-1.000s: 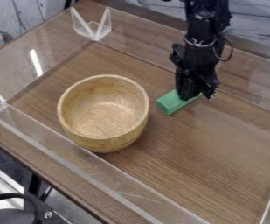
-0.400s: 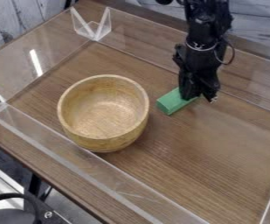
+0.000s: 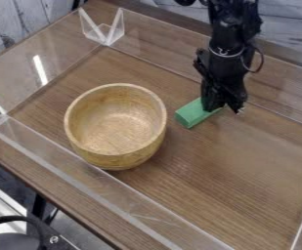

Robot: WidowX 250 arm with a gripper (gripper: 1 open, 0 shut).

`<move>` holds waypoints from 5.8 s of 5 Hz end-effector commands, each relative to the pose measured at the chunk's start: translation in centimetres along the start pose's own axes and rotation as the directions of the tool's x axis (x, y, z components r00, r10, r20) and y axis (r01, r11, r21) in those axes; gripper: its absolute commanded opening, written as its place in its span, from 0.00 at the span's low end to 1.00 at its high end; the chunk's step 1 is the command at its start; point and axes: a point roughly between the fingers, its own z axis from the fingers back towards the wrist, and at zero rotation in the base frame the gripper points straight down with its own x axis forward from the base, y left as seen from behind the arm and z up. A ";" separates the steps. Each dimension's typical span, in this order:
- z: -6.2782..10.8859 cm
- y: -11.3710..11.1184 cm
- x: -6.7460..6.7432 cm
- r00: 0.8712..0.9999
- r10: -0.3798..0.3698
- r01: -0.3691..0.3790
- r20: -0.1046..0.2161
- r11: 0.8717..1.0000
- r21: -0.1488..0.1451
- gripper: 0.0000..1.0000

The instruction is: Put the green block in the brown bowl

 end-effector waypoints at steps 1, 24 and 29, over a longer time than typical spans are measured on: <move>-1.9 -1.5 -1.1 0.999 0.010 -0.011 -0.042 0.999 -0.030 0.00; 6.1 1.4 -1.0 0.978 0.186 -0.175 0.097 0.978 -0.112 1.00; 5.6 1.9 -0.8 0.985 0.161 -0.152 0.065 0.981 -0.121 0.00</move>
